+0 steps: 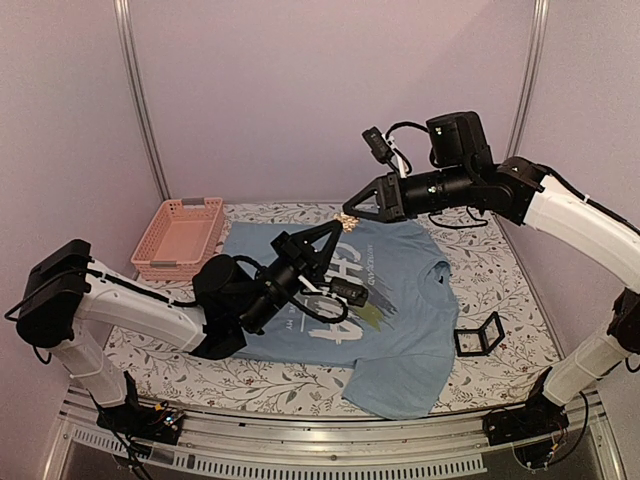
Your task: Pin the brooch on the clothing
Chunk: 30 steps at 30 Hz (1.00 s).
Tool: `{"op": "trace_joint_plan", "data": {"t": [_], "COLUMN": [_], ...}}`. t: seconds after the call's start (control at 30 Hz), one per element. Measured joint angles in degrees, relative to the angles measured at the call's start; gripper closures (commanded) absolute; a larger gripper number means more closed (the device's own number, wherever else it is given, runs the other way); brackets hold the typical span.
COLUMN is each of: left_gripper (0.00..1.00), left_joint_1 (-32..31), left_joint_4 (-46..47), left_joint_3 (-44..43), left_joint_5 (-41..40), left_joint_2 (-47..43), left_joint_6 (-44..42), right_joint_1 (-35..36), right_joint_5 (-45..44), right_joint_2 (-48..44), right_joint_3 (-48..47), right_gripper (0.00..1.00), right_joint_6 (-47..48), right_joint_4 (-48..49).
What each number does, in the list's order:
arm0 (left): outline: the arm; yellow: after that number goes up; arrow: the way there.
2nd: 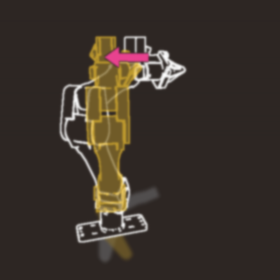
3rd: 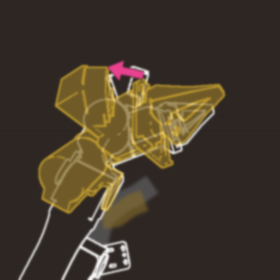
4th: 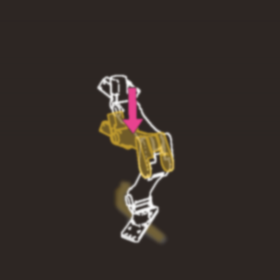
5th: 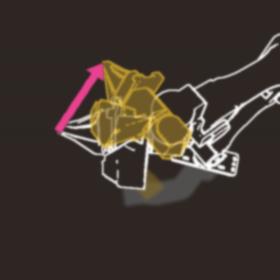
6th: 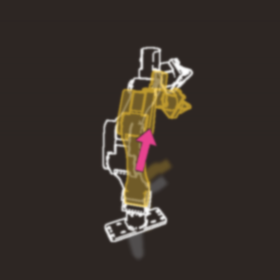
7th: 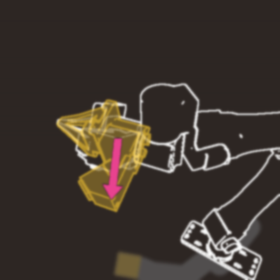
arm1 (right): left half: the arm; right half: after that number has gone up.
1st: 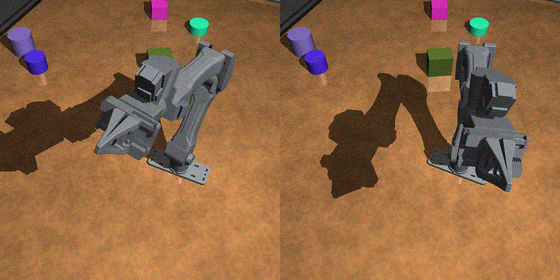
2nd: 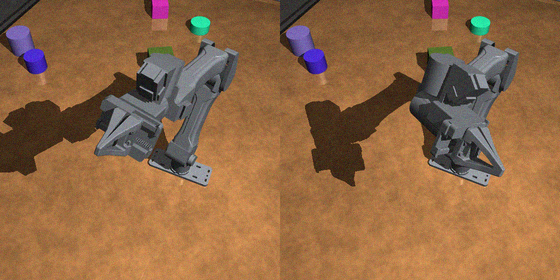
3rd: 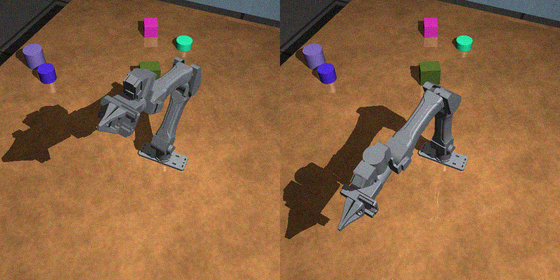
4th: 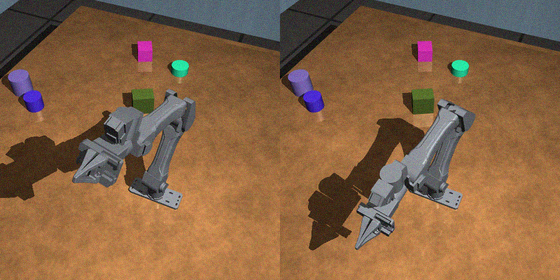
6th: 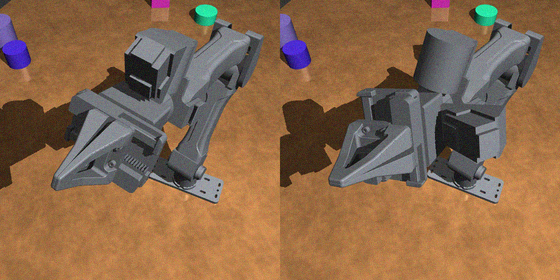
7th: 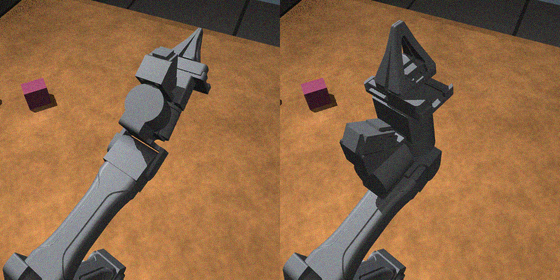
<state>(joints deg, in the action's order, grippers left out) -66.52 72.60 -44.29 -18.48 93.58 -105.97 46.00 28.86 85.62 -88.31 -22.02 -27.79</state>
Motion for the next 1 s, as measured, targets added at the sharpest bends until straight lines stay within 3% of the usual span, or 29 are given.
{"op": "trace_joint_plan", "data": {"t": [0.27, 0.37, 0.4, 0.53, 0.6, 0.73, 0.87, 1.0], "left_gripper": [0.99, 0.64, 0.56, 0.42, 0.37, 0.37, 0.39, 0.4], "left_joint_1": [-0.1, -0.1, -0.1, -0.1, -0.1, 0.2, 2.6, 6.3], "left_joint_4": [0.1, 0.0, 0.0, 0.4, -1.3, -13.6, -29.8, -31.4], "left_joint_3": [0.0, 0.0, 0.0, 0.0, 0.0, -0.3, -4.6, -7.3], "left_joint_5": [0.0, -0.2, -0.3, -1.4, -2.5, -0.6, 12.5, 24.1], "left_joint_2": [0.0, 0.0, 0.0, 0.0, -0.2, -4.1, -10.0, -11.8], "left_joint_6": [0.6, 1.6, 2.1, 7.4, 13.9, 33.9, 59.3, 81.9], "right_joint_1": [0.0, 0.1, 0.1, 0.2, 0.2, 0.1, 0.1, 0.1], "right_joint_5": [-0.6, -1.4, -1.7, -5.3, -7.6, -11.6, -13.4, -13.3], "right_joint_2": [0.0, 0.0, 0.0, -0.3, -1.5, -5.4, -9.3, -10.7], "right_joint_3": [0.0, 0.0, 0.0, 0.5, 2.3, 7.3, 12.1, 14.2], "right_gripper": [1.0, 1.0, 1.0, 1.0, 1.0, 1.0, 1.0, 1.0], "right_joint_6": [0.0, 0.0, 0.0, 0.0, 0.0, 0.1, 1.1, 3.1], "right_joint_4": [-0.2, -0.3, -0.3, 0.6, 2.5, 8.8, 17.7, 25.6]}}
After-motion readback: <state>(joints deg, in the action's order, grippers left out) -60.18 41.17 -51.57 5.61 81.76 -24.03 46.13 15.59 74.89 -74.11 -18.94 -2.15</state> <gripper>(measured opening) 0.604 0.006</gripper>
